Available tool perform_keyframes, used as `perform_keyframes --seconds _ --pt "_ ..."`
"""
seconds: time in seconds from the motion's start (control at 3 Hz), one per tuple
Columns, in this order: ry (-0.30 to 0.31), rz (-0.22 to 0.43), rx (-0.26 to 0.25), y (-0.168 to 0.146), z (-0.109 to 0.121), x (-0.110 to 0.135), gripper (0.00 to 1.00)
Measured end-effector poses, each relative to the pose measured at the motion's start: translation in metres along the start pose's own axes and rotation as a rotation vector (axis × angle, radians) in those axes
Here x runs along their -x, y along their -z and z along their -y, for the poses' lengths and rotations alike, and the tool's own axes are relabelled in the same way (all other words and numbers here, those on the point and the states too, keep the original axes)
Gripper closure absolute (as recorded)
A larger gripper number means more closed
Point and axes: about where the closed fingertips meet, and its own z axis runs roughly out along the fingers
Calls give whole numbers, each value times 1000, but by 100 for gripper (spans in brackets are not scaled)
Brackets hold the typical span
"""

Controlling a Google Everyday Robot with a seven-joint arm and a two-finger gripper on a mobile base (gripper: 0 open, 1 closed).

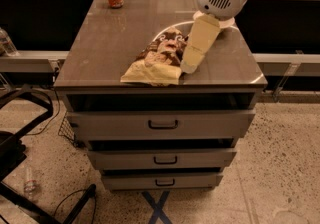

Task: Move brown chip bag near coke can

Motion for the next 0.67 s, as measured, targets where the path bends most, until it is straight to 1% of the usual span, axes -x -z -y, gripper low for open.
perform_keyframes --seconds 0.33,0.67 --pt "-13 -5 3 -12 0 8 0" --pt "-8 55 55 -53 6 32 0"
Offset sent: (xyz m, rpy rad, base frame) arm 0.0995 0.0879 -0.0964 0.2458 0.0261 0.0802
